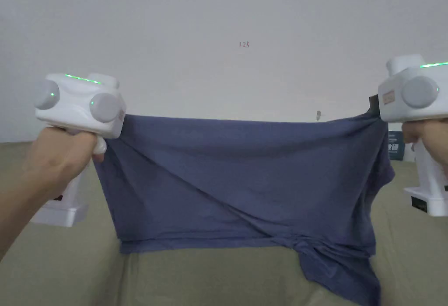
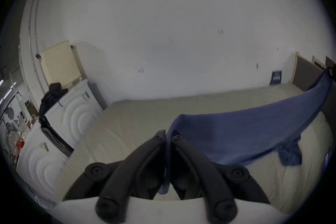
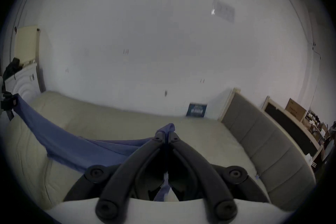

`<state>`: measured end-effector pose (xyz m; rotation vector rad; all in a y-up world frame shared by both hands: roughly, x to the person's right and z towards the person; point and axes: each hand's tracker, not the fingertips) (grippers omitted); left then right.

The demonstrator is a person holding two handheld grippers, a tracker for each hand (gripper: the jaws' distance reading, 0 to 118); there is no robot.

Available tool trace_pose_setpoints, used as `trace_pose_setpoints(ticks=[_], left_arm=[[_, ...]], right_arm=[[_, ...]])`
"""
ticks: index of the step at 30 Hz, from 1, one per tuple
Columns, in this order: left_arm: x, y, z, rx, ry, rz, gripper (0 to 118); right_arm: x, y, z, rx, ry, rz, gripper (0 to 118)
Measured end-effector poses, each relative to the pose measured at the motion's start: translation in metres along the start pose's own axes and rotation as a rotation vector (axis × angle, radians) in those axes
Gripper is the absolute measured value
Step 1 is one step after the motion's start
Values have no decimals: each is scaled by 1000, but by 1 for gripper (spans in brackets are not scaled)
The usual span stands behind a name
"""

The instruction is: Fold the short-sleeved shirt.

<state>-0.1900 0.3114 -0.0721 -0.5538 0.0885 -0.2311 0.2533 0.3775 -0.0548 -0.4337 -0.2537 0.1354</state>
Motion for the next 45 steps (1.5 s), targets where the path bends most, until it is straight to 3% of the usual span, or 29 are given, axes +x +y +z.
trace_pose_setpoints(ticks=[4, 8, 14, 22, 30, 43, 44, 45], left_arm=[[7, -65, -18, -68, -17, -12, 4], [0, -118, -4, -110, -62, -19, 4], [-22, -182, 69, -120, -139, 42, 4], [-46, -295, 173, -163, -172, -7, 4], [-60, -391, 257, -198, -213, -18, 4], [-68, -441, 285, -261, -259, 50, 4], [-68, -440, 284, -262, -259, 54, 4], [-70, -440, 283, -264, -273, 62, 10]], right_arm=[[-8, -75, -2, -80, 54, 19, 0], [-8, -132, 24, -112, 75, -14, 0], [6, -198, 102, -142, 128, -33, 0], [35, -300, 229, -169, 168, -114, 0], [44, -394, 318, -257, 187, -103, 0], [41, -439, 331, -346, 196, -138, 0], [42, -440, 331, -351, 202, -142, 1], [43, -440, 331, -358, 209, -148, 11]])
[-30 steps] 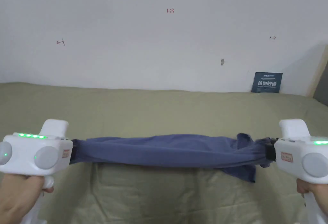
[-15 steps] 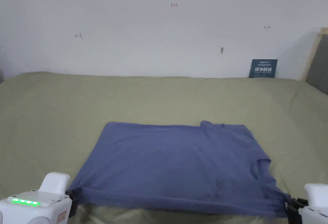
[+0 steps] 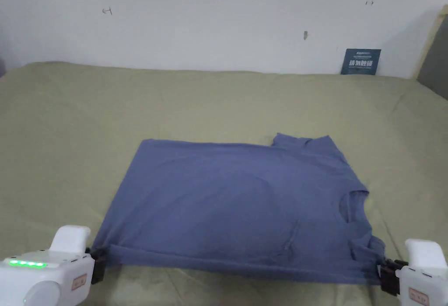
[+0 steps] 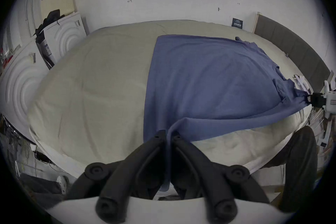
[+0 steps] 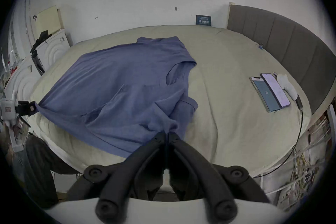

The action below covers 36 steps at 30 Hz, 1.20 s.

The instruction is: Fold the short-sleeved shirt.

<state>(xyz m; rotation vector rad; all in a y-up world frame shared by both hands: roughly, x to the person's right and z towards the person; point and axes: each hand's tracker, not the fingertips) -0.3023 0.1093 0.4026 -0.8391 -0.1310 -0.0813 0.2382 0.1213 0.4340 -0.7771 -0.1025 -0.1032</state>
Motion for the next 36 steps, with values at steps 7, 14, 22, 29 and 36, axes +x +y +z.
trace_pose_setpoints(ticks=[7, 14, 22, 29, 36], left_arm=[[-17, 0, 18, 0, -7, 37, 117], [-36, 0, 36, -44, -1, 115, 0], [-36, 3, 34, -84, -24, 72, 44], [-25, -3, 0, -169, -8, -52, 118], [-20, 9, -14, -184, 0, -14, 3]], right_arm=[[9, 14, 6, -40, 11, -50, 113], [0, 7, 31, -31, -40, -40, 0], [4, 7, 26, -54, 1, -29, 0], [0, 3, 17, -79, 9, -11, 0], [5, 5, 7, -100, 11, -2, 13]])
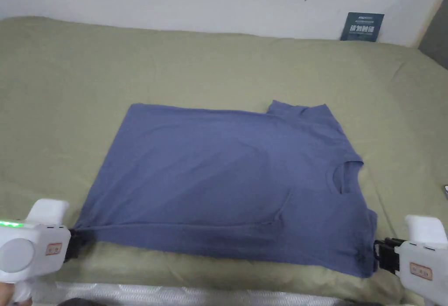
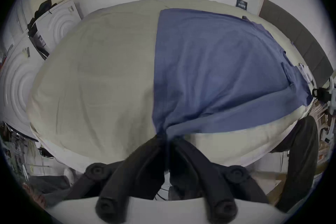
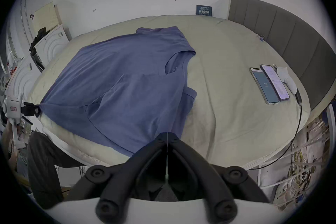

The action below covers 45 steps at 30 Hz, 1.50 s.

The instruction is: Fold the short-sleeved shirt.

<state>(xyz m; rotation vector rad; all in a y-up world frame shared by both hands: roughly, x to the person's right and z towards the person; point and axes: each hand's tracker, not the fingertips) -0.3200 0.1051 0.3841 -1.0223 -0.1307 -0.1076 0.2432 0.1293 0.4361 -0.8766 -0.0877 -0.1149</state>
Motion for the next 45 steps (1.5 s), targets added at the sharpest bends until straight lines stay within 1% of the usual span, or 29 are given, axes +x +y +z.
trace_pose_setpoints(ticks=[1, 2, 3, 4, 5, 7, 8, 9, 10, 11, 12, 13, 14, 15, 17, 20, 24, 25, 28, 32, 37, 38, 39, 40, 41, 42, 43, 44, 45], left_arm=[[3, 2, 1, -19, -1, -9, 3], [4, 0, 0, -14, -5, -21, 3], [5, -1, -1, -6, -3, -22, 3], [12, -3, 9, -7, -2, -21, 3], [13, -4, 12, -8, -3, -16, 3], [14, -8, 14, -4, -11, -3, 3], [11, -5, 17, -3, -13, 1, 3], [11, -5, 18, -2, -14, 4, 3], [11, -6, 19, -1, -16, 7, 3], [11, -8, 21, 1, -20, 10, 3], [6, -4, 20, 3, -24, 10, 3], [4, -3, 20, 5, -28, 6, 3], [3, -2, 22, 9, -27, 2, 3], [2, 0, 24, 13, -31, -4, 3], [-7, 11, 21, 27, -38, -13, 3], [-7, 37, 30, 59, -50, -38, 3], [-9, 89, 30, 104, -66, -46, 3], [-9, 103, 26, 113, -68, -47, 3], [-9, 147, 9, 120, -73, -46, 3], [-5, 194, -29, 88, -69, -58, 3], [0, 228, -80, 32, -73, -52, 4], [0, 232, -90, 16, -72, -46, 7], [1, 234, -96, 1, -77, -41, 34], [1, 234, -102, -3, -79, -28, 71], [0, 232, -107, 0, -75, -14, 71], [-2, 229, -111, -4, -76, -3, 83], [-3, 223, -111, 11, -50, 8, 103], [-9, 220, -113, 54, -42, 23, 115], [-15, 216, -107, 52, -46, 34, 114]], right_arm=[[-2, 0, 2, 1, 1, 0, 47], [-3, 0, 2, -5, 17, -4, 92], [-3, 1, -2, -38, 49, 2, 117], [-5, 0, -6, -62, 54, 15, 110], [-8, 10, -8, -32, 48, 19, 106], [-13, 25, -22, -101, 18, 70, 103], [-13, 30, -30, -110, 6, 75, 93], [-13, 10, -30, -129, 5, 80, 54], [-11, 5, -33, -160, 2, 80, 4], [-9, 7, -38, -166, 2, 72, 4], [-6, 9, -43, -162, -20, 68, 3], [-5, 1, -37, -147, -11, 61, 2], [-1, 4, -34, -155, 14, 37, 2], [2, 10, -30, -119, 15, 15, 2], [3, 21, -19, -64, 4, 9, 2], [11, 57, -9, 8, 20, -30, 2], [11, 109, -14, 68, 12, -13, 2], [5, 119, -16, 77, 6, -5, 2], [5, 155, -40, 81, -13, -8, 2], [0, 189, -84, 44, -50, 14, 2], [0, 208, -143, -30, -82, 7, 2], [0, 208, -152, -44, -78, 3, 2], [1, 207, -157, -61, -67, -6, 8], [1, 206, -162, -82, -55, -26, 30], [2, 206, -167, -100, -33, -60, 30], [4, 204, -166, -90, -35, -77, 43], [6, 199, -164, -84, -36, -90, 69], [8, 194, -161, -86, -34, -97, 111], [11, 202, -151, -71, -19, -95, 113]])
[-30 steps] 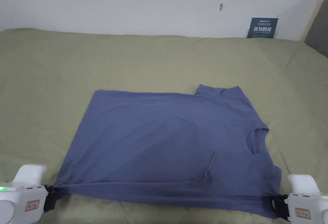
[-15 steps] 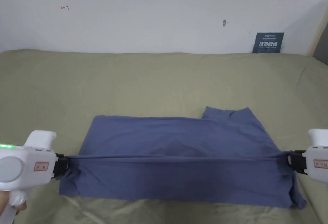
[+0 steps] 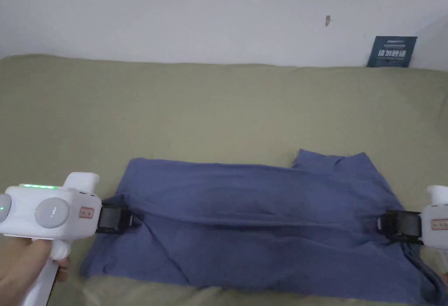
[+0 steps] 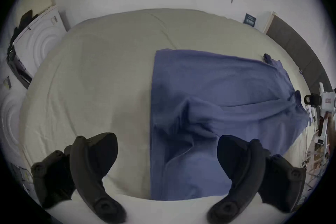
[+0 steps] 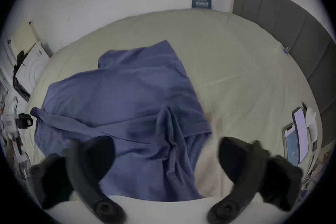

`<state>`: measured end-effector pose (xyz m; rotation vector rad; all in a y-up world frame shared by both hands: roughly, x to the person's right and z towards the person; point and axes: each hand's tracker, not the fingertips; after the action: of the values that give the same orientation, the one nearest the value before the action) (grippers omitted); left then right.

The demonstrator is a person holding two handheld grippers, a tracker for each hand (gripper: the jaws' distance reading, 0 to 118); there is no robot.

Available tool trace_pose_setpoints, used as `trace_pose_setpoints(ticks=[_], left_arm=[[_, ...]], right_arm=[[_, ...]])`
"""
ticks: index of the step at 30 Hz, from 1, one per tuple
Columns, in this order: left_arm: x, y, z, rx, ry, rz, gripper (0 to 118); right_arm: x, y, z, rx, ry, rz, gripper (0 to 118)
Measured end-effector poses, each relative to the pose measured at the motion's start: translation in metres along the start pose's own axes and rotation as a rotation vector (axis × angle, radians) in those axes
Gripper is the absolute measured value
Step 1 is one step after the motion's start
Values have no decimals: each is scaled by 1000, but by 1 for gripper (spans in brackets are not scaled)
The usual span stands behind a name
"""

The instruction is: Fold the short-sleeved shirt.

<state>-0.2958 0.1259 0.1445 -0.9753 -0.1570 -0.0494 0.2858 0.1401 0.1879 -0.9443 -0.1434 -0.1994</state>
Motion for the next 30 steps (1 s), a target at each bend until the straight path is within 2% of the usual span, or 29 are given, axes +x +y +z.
trace_pose_setpoints(ticks=[1, 4, 5, 6, 7, 8, 9, 13, 14, 15, 16, 17, 23, 24, 25, 26, 28, 29, 30], left_arm=[[-3, -5, 5, 13, 7, 22, 114], [-8, -26, 34, 41, 55, 18, 111], [-10, -33, 41, 48, 76, 16, 105], [-13, -40, 47, 47, 76, 18, 80], [-11, -47, 57, 43, 75, 21, 42], [-12, -53, 61, 30, 72, 38, 0], [-12, -61, 61, 30, 68, 43, 0], [-15, -70, 58, -10, 6, 92, 2], [-13, -70, 56, -14, -8, 96, 18], [-9, -66, 55, -24, -21, 100, 69], [-7, -65, 50, -49, -47, 103, 106], [-2, -64, 42, -66, -45, 95, 118], [22, -51, 2, -80, 63, 73, 117], [25, -50, -4, -91, 66, 76, 113], [29, -49, -8, -107, 78, 79, 101], [33, -50, -9, -114, 86, 73, 101], [34, -54, -5, -95, 105, 45, 85], [36, -53, -1, -89, 94, 48, 83], [37, -53, 3, -84, 66, 45, 69]], right_arm=[[2, 0, 4, 24, -2, -12, 106], [6, -24, 25, 42, 1, -20, 105], [6, -29, 31, 46, -4, -13, 100], [6, -36, 37, 59, -12, 1, 76], [7, -43, 42, 69, -14, 11, 41], [10, -51, 49, 73, -35, 15, 0], [10, -59, 55, 111, -81, 13, 0], [13, -77, 62, 72, -28, 13, 0], [13, -80, 62, 68, -31, 18, 0], [13, -83, 61, 64, -36, 27, 0], [12, -85, 61, 60, -40, 34, 0], [12, -86, 60, 55, -41, 37, 0], [16, -87, 43, 25, -49, 44, 0], [15, -87, 42, 28, -54, 44, 0], [15, -86, 41, 26, -58, 39, 0], [16, -85, 40, 28, -58, 35, 0], [18, -84, 38, 32, -58, 33, 0], [18, -84, 37, 36, -62, 36, 0], [18, -83, 36, 42, -64, 38, 0]])
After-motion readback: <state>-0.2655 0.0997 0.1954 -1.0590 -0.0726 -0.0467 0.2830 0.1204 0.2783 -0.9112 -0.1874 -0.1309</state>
